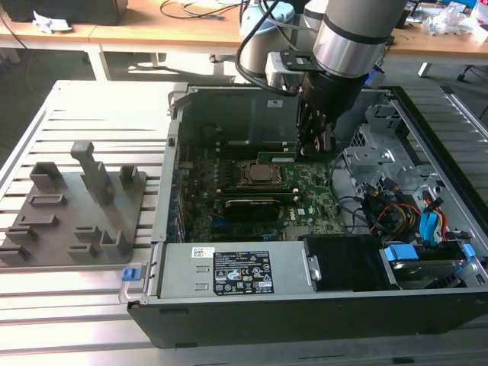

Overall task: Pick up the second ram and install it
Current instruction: 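Insert the second ram into the second slot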

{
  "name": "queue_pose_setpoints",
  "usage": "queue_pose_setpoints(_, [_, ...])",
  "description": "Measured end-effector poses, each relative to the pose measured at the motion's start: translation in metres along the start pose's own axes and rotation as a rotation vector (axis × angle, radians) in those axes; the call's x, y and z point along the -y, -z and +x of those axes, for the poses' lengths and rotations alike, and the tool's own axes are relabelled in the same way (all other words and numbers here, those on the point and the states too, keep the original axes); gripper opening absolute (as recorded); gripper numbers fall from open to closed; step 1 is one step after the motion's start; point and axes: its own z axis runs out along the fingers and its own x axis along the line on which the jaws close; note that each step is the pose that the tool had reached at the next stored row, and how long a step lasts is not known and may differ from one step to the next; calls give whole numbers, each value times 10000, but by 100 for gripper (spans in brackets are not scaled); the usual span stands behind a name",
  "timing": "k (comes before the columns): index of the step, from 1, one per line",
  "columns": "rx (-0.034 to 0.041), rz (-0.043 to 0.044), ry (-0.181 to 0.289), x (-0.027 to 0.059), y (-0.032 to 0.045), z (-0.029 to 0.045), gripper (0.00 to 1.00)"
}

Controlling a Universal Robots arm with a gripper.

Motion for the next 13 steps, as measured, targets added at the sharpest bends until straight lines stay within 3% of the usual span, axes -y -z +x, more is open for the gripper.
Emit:
queue_pose_setpoints(5, [-4,1,-3,2,-120,9,13])
queue_pose_setpoints(10, [56,10,-4,-315,-216,6,13])
queue_pose_setpoints(13, [80,37,-344,-364,-322,2,13])
